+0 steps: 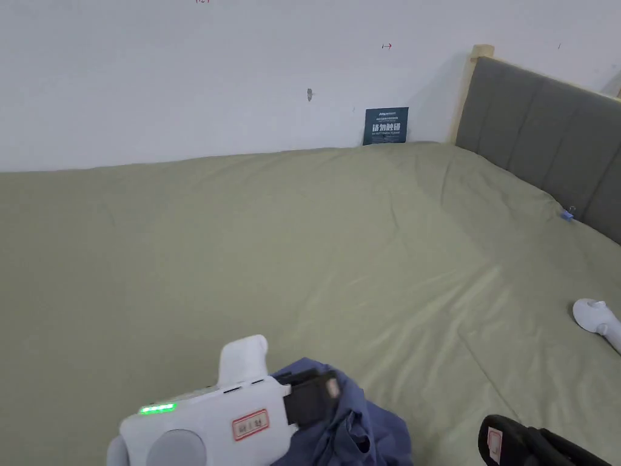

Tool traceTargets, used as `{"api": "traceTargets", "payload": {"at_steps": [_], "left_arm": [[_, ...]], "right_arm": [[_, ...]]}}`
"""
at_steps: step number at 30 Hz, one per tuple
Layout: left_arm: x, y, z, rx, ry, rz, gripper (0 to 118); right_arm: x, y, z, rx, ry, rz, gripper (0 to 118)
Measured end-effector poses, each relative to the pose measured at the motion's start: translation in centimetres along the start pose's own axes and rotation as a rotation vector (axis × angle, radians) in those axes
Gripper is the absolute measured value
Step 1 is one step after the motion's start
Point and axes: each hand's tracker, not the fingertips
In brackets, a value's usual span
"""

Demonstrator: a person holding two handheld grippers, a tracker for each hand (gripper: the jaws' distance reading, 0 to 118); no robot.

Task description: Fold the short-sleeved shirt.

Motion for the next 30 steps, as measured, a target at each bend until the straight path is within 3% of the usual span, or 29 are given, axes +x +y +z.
{"api": "traceTargets", "payload": {"at_steps": [1,2,5,7,9,15,19,24,30], "left_arm": [[-0.8,0.0,-0.3,0.011,0.076,-0.005,0],[-1.8,-0.3,-0.5,0.026,0.123,0.019,0],[-4.3,-0.5,-2.7,-0.013,0.064,0.118,0],[-4.3,-1.2,-4.5,-0.020,0.112,0.093,0],[-3.3,-2.0,-6.3,-0.038,0.053,0.097,0],[2.6,-5.3,-11.0,-0.123,0.037,-0.070,0],[2.0,-7.7,-13.5,-0.217,0.015,0.032,0],[2.4,-5.5,-11.3,-0.180,-0.087,0.032,0],[1.3,-2.4,-2.2,-0.066,-0.098,-0.071,0]], "right_arm": [[-0.3,0.2,0.0,0.004,0.011,0.005,4],[-0.5,0.3,0.0,0.007,0.021,0.009,4],[-1.4,0.3,0.1,0.013,0.046,0.024,4],[-2.0,0.4,0.2,0.013,0.055,0.033,4],[-2.2,0.4,0.4,0.015,0.060,0.037,4],[-2.4,0.7,0.5,0.007,0.039,0.051,4],[-2.6,1.0,0.8,0.013,0.025,0.057,4],[-3.3,1.4,0.2,0.014,0.035,0.070,4],[-4.8,2.3,-0.9,0.014,0.096,0.123,4]]}}
